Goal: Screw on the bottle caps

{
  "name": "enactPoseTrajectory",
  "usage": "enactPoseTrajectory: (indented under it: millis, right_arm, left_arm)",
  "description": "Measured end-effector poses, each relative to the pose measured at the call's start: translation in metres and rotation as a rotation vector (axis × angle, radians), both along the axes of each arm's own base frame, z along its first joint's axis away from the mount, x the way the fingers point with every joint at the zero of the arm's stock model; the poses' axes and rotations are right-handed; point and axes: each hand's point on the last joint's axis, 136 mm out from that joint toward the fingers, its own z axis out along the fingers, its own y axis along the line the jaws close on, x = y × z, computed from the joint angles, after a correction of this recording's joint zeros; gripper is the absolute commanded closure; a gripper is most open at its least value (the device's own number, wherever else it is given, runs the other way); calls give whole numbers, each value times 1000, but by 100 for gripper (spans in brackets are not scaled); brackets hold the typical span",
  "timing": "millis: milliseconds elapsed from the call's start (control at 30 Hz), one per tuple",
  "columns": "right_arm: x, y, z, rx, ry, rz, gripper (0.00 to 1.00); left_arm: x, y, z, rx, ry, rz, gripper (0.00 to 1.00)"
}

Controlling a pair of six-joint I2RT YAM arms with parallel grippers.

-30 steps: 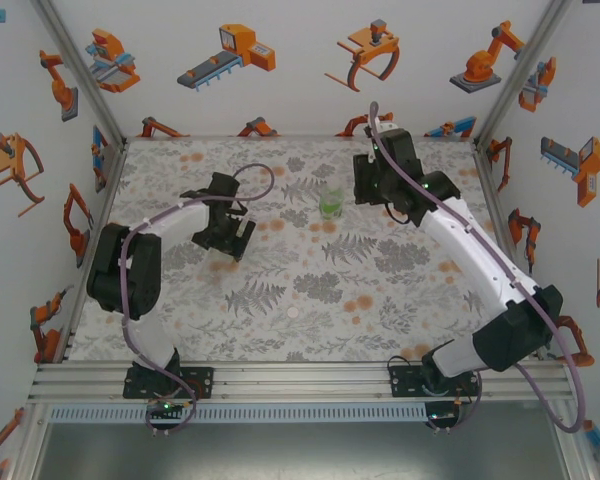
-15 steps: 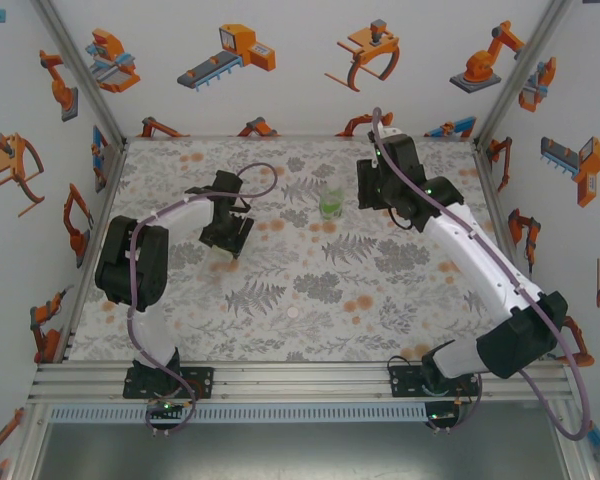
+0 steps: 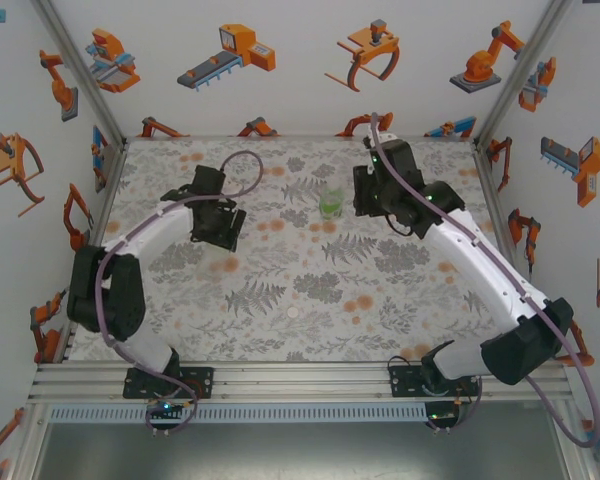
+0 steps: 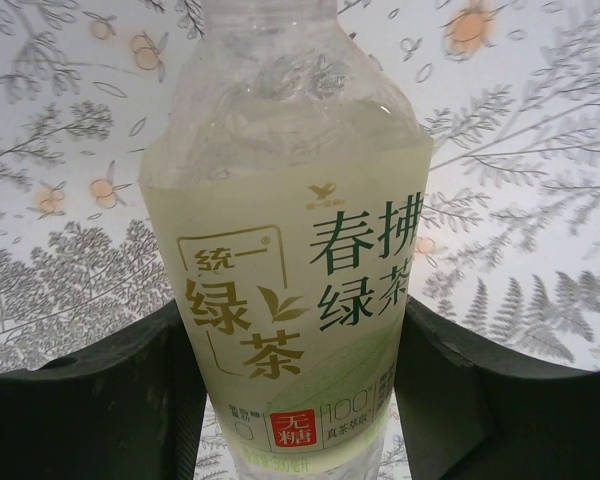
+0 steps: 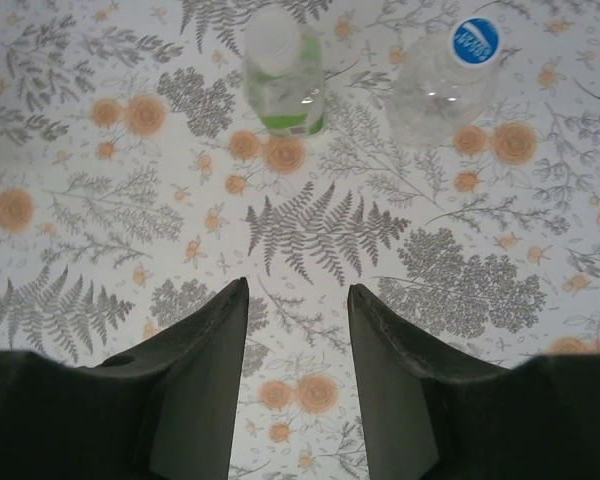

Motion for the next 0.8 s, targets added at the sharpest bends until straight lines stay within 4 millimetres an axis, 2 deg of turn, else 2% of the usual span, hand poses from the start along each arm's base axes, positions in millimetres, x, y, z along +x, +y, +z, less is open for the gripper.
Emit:
enactPoseTrajectory:
  millis: [267, 367, 500, 700, 800]
  right_arm:
    - [-36, 47, -5, -4, 26, 126, 57]
    - [-50, 64, -7, -5, 36, 167, 57]
    - [-66, 84, -16, -18, 58, 209, 57]
    - [-85, 110, -34, -32, 98, 248, 57]
    - [-98, 120, -45, -36, 127, 269, 57]
  left_arm:
    - [-26, -5, 80, -221, -205, -36, 83]
    - [-41, -9, 104, -308, -271, -70, 93]
    - [-60, -16, 135, -431, -349, -130, 99]
    - [-98, -32, 181, -597, -468, -286, 100]
    - [-121, -37, 196, -664, -548, -372, 100]
